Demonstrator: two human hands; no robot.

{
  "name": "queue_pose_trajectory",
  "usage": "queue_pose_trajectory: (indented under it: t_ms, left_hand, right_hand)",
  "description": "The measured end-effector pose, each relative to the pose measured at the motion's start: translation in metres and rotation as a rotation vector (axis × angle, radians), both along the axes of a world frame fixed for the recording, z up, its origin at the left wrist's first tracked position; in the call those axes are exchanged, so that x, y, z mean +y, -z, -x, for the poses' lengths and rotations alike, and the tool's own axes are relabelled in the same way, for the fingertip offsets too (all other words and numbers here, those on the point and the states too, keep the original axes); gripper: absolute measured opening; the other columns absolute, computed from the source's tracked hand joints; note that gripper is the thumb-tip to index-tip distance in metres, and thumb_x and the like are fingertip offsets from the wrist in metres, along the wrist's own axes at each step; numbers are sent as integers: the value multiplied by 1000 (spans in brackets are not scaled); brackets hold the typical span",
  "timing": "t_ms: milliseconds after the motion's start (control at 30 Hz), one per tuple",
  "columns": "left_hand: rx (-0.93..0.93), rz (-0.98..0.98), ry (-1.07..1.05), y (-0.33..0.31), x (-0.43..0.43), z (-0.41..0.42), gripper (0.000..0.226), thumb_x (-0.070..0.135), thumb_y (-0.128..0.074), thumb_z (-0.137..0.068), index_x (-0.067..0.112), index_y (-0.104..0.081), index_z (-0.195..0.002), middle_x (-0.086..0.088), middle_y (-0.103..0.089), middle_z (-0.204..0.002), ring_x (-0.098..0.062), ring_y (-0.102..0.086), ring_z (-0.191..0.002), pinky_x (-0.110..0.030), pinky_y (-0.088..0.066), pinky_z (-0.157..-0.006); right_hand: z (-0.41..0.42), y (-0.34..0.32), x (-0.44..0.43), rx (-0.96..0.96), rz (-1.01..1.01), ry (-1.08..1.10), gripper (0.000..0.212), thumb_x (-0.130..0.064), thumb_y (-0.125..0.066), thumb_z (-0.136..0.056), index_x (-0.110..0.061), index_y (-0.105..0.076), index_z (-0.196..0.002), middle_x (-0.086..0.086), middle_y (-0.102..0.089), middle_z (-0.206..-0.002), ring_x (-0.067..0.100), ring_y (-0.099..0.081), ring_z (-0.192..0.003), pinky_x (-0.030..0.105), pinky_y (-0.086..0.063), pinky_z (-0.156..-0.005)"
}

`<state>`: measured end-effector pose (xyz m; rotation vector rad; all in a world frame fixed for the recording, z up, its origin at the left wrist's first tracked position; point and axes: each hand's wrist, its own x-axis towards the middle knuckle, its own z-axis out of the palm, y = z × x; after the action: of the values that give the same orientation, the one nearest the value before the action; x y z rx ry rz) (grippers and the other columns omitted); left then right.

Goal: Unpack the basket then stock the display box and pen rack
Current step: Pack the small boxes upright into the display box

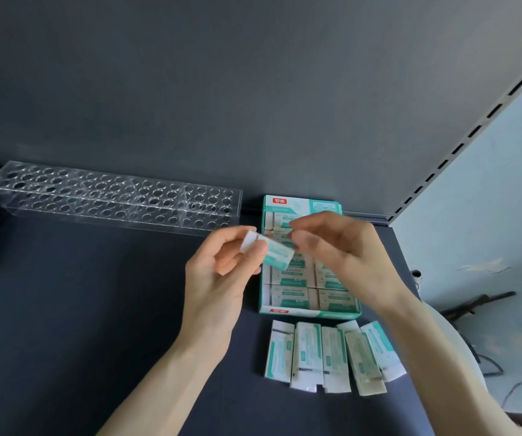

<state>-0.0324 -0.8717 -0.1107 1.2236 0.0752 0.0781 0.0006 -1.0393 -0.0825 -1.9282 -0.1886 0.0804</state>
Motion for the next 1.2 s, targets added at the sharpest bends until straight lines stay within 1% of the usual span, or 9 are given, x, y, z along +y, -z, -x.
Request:
queue_pose_trajectory:
  t_ms: [133,233,333,433,600,700,867,1000,1200]
  left_hand:
    - [-49,-39,50,2,0,1,15,18,-69,-79,17,-68,-93,-1,-73,-95,-14,-69,-94,-20,-53,-78]
    - [-80,-117,92,3,1,2,23,18,-67,-83,17,-68,-106,0,-71,-106,-11,-66,-102,-18,-51,-82]
    - [-88,-410,107,6,1,5,35,36,-69,-80,36,-61,-115,15,-62,-118,0,-54,-114,-23,-44,-94]
    - [-55,-498,137,8,-1,7,43,46,-65,-75,37,-58,-116,21,-61,-119,8,-50,-114,-22,-39,-97]
    - [-98,-653,155,11,-2,7,54,51,-64,-73,30,-54,-123,19,-53,-124,6,-45,-119,-3,-31,-94]
    - [-112,-716,231,12,-1,10,71,57,-66,-67,30,-48,-130,24,-40,-133,7,-35,-128,-2,-25,-100]
    - [-122,-817,259,13,-3,13,80,45,-76,-66,28,-42,-137,27,-27,-139,8,-28,-131,-22,-25,-111]
    - [-123,-836,254,12,-4,13,79,41,-79,-69,30,-39,-137,27,-27,-139,8,-28,-130,-29,-26,-113]
    - [-148,-845,244,14,-4,14,74,42,-78,-68,43,-36,-129,34,-25,-135,12,-28,-127,-16,-25,-106]
  right_hand:
    - [14,-2,3,46,-176,-82,23,-24,-66,-77,-4,-68,-89,9,-72,-81,21,-69,-68,25,-56,-69]
    - [18,0,-4,25,-204,-34,21,-19,-68,-74,-4,-67,-89,10,-73,-91,23,-70,-82,27,-56,-77]
    - [16,3,-16,-46,-135,69,12,-6,-70,-76,-13,-68,-86,1,-72,-94,13,-68,-86,19,-52,-78]
    - [13,6,-30,-150,38,141,24,6,-68,-78,-18,-68,-82,-1,-66,-102,11,-65,-92,18,-50,-84]
    - [13,12,-35,-163,119,221,17,-9,-68,-82,-26,-68,-85,-12,-70,-92,8,-66,-83,17,-51,-79]
    - [9,14,-36,-174,185,298,7,-19,-66,-84,-22,-68,-91,-11,-72,-84,10,-66,-72,22,-52,-70]
    - [-3,17,-36,-181,330,377,3,-23,-66,-86,-23,-65,-83,-11,-69,-74,3,-61,-63,11,-43,-58]
    - [-5,20,-38,-238,511,382,13,-25,-68,-84,-16,-71,-93,-5,-59,-92,3,-52,-66,1,-35,-63]
    - [1,19,-39,-292,597,142,20,-16,-73,-79,-18,-71,-99,-12,-58,-106,17,-45,-101,28,-37,-89]
